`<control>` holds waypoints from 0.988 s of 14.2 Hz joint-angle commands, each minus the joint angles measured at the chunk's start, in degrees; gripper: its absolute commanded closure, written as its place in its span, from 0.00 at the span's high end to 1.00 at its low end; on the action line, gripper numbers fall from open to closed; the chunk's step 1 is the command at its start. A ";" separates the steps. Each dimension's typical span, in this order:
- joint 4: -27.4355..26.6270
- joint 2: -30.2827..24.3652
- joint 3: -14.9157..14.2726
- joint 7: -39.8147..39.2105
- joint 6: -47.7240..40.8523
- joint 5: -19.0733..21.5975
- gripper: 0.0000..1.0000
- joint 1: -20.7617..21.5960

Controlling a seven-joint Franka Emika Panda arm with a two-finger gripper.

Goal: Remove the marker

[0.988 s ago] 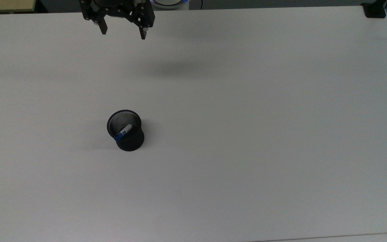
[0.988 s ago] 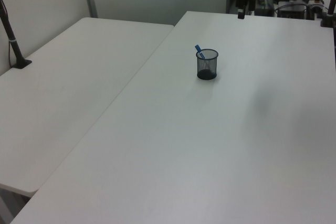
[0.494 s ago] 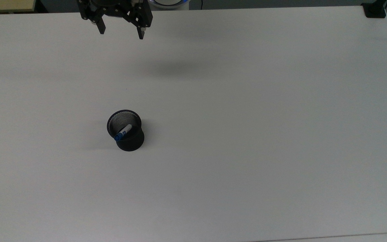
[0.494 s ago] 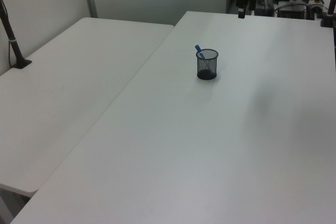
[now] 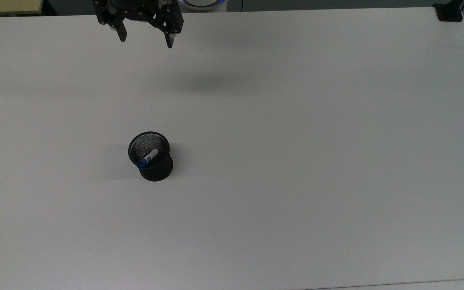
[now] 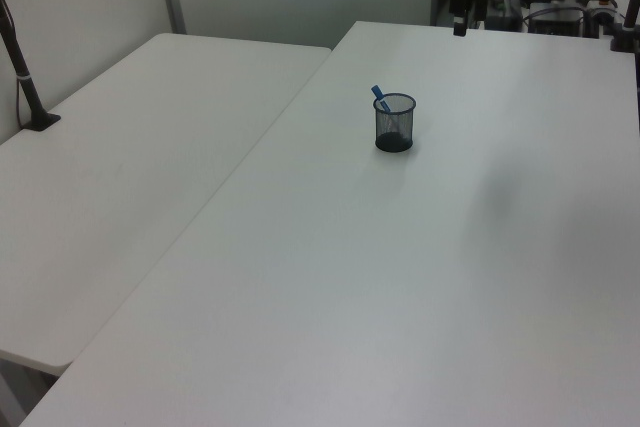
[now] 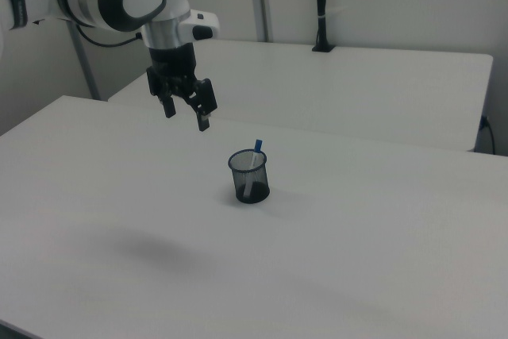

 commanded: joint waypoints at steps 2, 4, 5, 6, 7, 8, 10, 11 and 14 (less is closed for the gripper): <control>-0.87 1.71 0.07 -1.95 5.61 1.19 1.00 0.14; -0.87 2.77 0.07 -1.86 12.02 1.11 1.00 -0.04; -0.87 3.21 -0.19 -1.95 14.84 1.10 1.00 -0.30; -0.87 3.82 -0.20 -1.77 17.74 1.10 1.00 -0.39; -0.78 4.96 -0.20 -1.51 20.81 1.02 1.00 -0.39; -0.69 6.19 -0.20 -1.42 23.72 1.10 0.97 -0.39; -0.26 9.70 -0.20 -0.37 28.82 1.19 0.95 -0.39; 0.01 11.89 -0.20 0.94 31.19 1.11 0.93 -0.39; 0.54 16.38 -0.11 3.24 37.00 0.40 0.91 -0.21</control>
